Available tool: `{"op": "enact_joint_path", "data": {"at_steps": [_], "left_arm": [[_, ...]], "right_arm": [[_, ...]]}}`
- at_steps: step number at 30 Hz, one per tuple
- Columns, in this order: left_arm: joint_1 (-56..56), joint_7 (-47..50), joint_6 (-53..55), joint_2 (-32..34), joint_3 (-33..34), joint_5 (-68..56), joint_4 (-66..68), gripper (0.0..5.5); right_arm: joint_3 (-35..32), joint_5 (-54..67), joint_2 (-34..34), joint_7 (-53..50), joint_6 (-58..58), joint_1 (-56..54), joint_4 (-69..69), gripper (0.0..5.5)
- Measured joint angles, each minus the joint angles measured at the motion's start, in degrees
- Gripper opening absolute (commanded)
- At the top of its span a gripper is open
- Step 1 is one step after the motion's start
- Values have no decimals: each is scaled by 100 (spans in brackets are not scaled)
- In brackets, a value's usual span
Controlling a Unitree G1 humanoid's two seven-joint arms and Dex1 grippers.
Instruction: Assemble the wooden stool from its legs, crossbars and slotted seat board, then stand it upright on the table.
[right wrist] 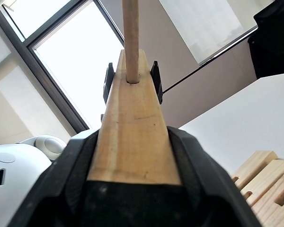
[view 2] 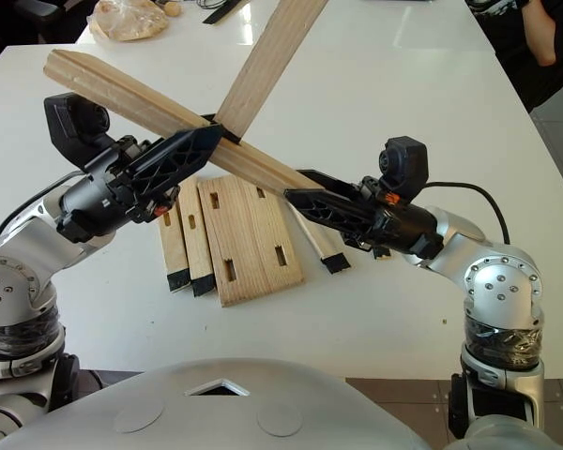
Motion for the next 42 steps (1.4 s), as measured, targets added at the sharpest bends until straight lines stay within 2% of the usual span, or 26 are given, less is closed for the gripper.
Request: {"op": "enact_joint_path", "data": {"at_steps": [6, 14, 15, 17, 20, 23, 26, 35, 42], "left_arm": [[75, -342, -63, 202, -54, 125, -22, 206], [257, -935, -59, 597, 29, 371, 21, 206], [257, -1010, -54, 650, 36, 394, 56, 206], [249, -1059, -35, 722, 59, 487, 97, 206], [246, -1059, -23, 923, 185, 594, 213, 206], [216, -1073, -26, 929, 169, 789, 278, 206], [222, -1481, 49, 1014, 127, 920, 283, 205], [1437, -3291, 36, 2431, 806, 2431, 2, 205], [1673, -3808, -554, 2514, 397, 3806, -11, 205]], "right_arm": [[71, -150, -31, 222, 7, 7, 14, 207], [474, -1044, -188, 785, -386, 57, -105, 207], [522, -1131, -185, 805, -439, 67, -121, 243], [575, -1372, -172, 792, -582, 95, -117, 273], [442, -1569, -175, 669, -671, 244, 31, 318], [406, -1705, -133, 474, -745, 244, 103, 320], [58, -1562, -57, 29, -718, 196, 440, 320], [-745, -1268, 74, -486, -806, 394, 625, 320], [-743, -1273, 285, -669, -879, 528, 500, 320]]}}
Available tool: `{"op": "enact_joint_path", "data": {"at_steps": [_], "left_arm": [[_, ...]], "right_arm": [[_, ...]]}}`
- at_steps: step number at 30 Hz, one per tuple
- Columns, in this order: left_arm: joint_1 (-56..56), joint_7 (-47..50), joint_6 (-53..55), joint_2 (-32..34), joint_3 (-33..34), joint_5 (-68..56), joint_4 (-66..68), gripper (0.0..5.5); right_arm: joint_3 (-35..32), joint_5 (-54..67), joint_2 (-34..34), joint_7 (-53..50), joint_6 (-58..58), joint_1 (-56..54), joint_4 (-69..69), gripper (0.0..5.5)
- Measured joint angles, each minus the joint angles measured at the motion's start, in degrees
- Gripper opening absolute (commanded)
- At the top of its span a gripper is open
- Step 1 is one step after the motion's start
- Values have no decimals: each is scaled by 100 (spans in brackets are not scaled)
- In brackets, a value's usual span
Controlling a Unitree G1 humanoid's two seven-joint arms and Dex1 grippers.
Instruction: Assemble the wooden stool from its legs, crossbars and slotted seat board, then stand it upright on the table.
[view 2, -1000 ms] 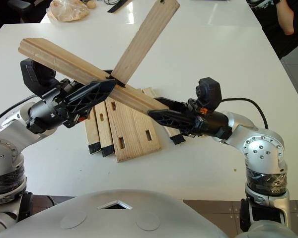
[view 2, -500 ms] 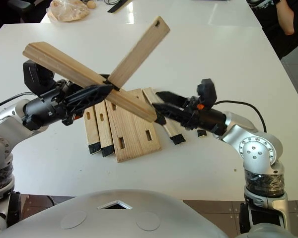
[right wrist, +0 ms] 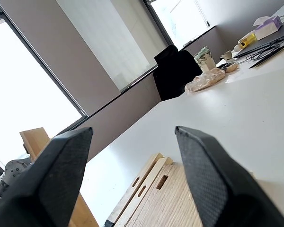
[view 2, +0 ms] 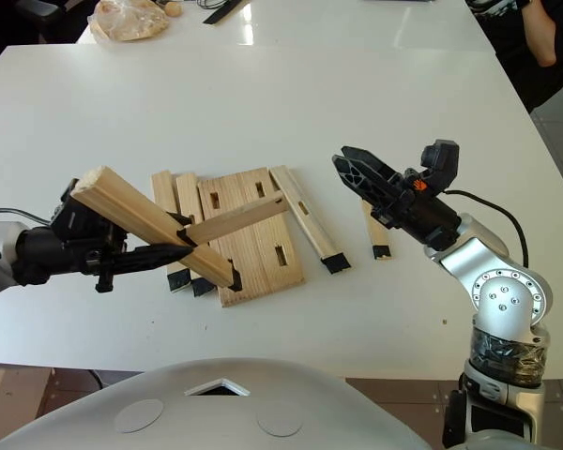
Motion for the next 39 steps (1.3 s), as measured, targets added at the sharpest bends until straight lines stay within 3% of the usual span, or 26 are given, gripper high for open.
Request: {"op": "enact_joint_path", "data": {"at_steps": [17, 25, 31, 39], "left_arm": [[-206, -395, -838, -76, -549, 1106, 486, 205], [-30, -426, -2259, -61, -1468, 2466, 152, 205], [-84, -351, -2499, -66, -1684, 2555, 213, 205], [-1107, -755, -2799, -335, -2320, 2555, 1232, 205]], "right_arm": [[235, -431, 99, 17, -131, -30, 33, 320], [236, -552, 111, 60, -144, -58, 200, 320], [235, -651, 101, 65, -143, -266, 390, 320], [335, -788, 221, 36, -153, -349, 427, 320]]}}
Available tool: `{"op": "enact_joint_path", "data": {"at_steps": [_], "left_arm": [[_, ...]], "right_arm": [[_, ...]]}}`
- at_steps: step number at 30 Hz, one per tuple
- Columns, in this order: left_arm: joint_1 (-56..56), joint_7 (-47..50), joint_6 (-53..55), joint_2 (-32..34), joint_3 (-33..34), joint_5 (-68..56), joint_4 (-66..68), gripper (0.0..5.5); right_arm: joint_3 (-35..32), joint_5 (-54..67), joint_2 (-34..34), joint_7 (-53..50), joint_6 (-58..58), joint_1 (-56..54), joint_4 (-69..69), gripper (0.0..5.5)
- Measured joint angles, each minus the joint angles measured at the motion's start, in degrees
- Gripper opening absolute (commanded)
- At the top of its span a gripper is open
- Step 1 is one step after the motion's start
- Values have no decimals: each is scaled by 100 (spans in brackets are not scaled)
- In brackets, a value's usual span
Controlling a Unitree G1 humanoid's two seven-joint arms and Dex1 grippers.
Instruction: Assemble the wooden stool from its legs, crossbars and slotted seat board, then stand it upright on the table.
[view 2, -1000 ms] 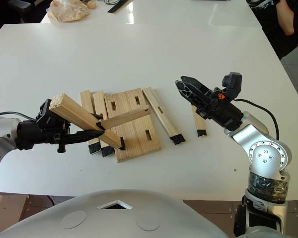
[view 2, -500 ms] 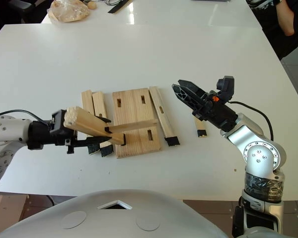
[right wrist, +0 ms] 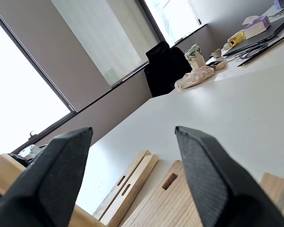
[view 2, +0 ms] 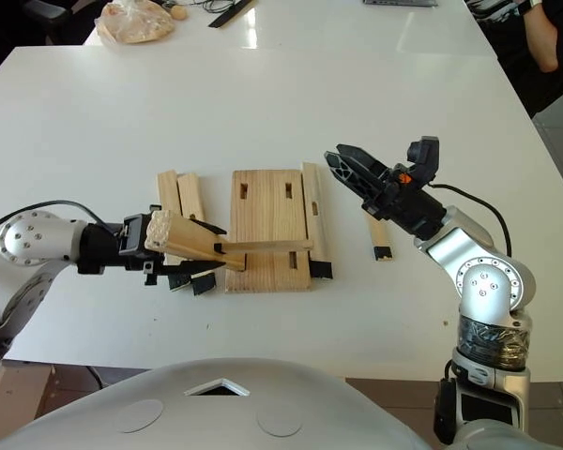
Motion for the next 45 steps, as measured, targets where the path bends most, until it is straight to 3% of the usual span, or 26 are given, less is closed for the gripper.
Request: {"op": "enact_joint_path", "data": {"at_steps": [9, 12, 16, 19, 26, 35, 41, 45], "left_arm": [[-446, -237, -397, 11, -139, 9, 613, 205], [-461, -95, -559, 62, -160, 324, 709, 266], [616, 400, -181, 744, -86, 1587, 958, 318], [1116, 709, -15, 809, 200, 1759, 491, 349], [1455, 2362, 2585, 42, 1743, 895, -539, 349], [2341, 3608, 4803, -911, 1981, 251, -1767, 349], [2686, 3911, 4941, -993, 1807, 383, -1994, 349], [2767, 3740, 4678, -666, 1822, 516, -1688, 349]], "right_arm": [[-76, -24, 29, -8, -73, 35, 14, 320], [-89, -23, 33, -11, -76, 66, 14, 320], [-322, -104, 0, -36, -157, 257, 76, 320], [-340, -128, -4, -28, -203, 403, 57, 320], [-550, -183, 113, -140, -432, 1099, -421, 320], [-568, -210, 236, -278, -607, 1377, -626, 320], [-545, -246, 269, -301, -693, 1538, -710, 320], [-527, -320, 321, -332, -731, 1659, -788, 320]]}}
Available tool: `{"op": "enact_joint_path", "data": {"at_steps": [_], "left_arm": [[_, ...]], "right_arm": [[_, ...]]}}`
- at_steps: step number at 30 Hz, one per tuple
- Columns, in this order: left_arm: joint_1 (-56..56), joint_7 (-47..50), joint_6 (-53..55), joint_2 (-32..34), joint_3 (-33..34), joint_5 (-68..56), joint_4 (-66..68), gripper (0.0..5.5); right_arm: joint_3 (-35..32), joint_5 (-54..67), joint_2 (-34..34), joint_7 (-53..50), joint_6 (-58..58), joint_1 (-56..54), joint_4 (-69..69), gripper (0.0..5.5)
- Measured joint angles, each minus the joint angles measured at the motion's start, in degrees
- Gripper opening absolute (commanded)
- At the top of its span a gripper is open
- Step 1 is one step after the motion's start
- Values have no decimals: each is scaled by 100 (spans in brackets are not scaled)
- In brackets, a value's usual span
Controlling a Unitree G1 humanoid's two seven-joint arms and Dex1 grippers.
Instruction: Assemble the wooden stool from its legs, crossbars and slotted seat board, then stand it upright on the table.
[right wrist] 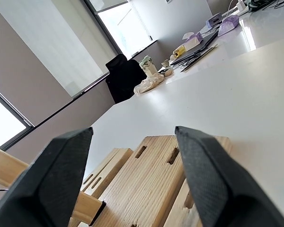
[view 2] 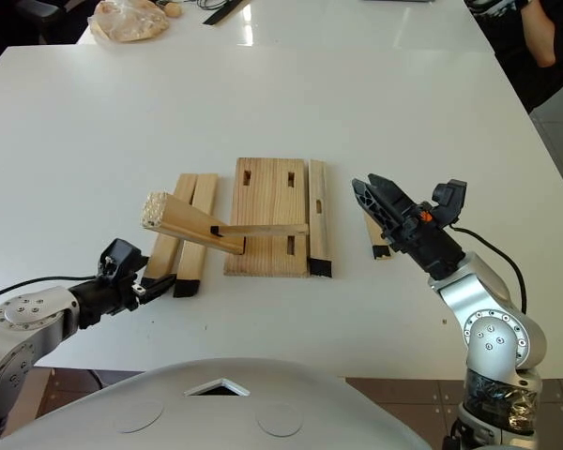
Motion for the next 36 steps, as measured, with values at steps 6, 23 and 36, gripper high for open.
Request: {"op": "enact_joint_path", "data": {"at_steps": [6, 23, 36], "left_arm": [[-629, -364, -659, 413, 108, 222, 1242, 349], [-1188, -842, -1733, -481, 749, -383, 3011, 201], [-4139, -391, -797, -387, 1745, -4394, 1281, 201]], "right_arm": [[85, -85, 122, -12, -115, 152, -54, 320], [71, -59, -115, 7, -125, -114, 89, 320], [-499, 905, -458, -251, 90, -1214, 273, 320]]}}
